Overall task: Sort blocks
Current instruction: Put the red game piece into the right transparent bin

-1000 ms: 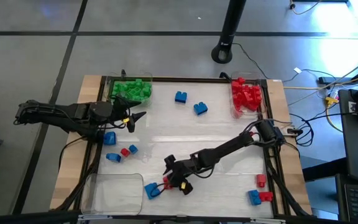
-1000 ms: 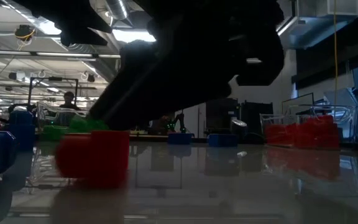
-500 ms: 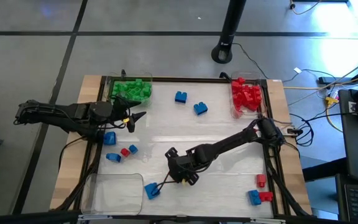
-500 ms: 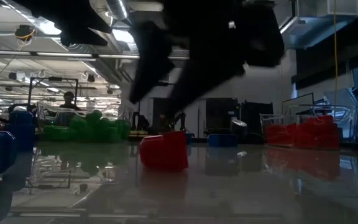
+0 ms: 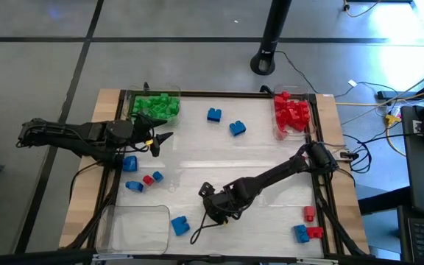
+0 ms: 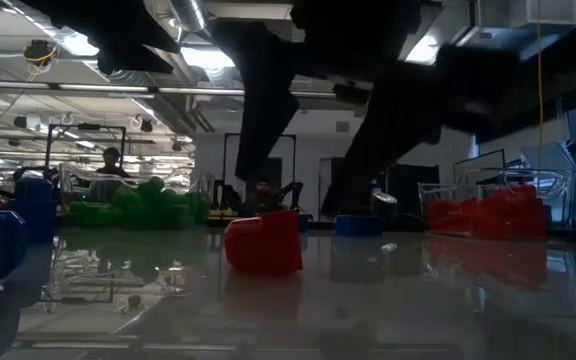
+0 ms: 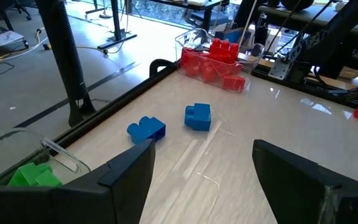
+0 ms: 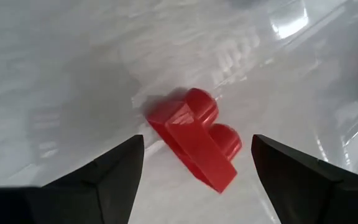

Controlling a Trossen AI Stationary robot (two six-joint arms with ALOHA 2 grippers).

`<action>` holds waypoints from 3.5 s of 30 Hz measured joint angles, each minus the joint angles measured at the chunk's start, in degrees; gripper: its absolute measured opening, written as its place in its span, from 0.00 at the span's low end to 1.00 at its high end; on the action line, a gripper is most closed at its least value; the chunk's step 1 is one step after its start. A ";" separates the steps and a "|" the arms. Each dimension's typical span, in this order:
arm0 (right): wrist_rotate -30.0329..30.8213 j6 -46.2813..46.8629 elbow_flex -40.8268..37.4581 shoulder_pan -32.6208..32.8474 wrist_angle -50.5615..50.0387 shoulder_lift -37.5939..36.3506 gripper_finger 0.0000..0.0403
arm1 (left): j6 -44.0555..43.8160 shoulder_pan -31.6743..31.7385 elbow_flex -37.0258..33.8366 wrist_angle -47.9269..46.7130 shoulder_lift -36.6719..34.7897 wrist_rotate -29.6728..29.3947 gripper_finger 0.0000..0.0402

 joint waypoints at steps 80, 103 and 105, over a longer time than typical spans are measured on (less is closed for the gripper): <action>32.35 34.32 -11.98 -26.34 -49.22 -44.90 0.01 | 0.20 0.00 0.00 -0.09 0.00 -0.02 0.65; 29.42 28.79 -34.50 -58.69 -28.51 -51.78 0.17 | 0.33 0.00 0.02 -0.02 0.02 -0.02 0.65; 28.63 28.85 -34.60 -59.97 -28.54 -51.78 0.22 | 0.38 0.00 0.02 -0.02 0.02 -0.01 0.65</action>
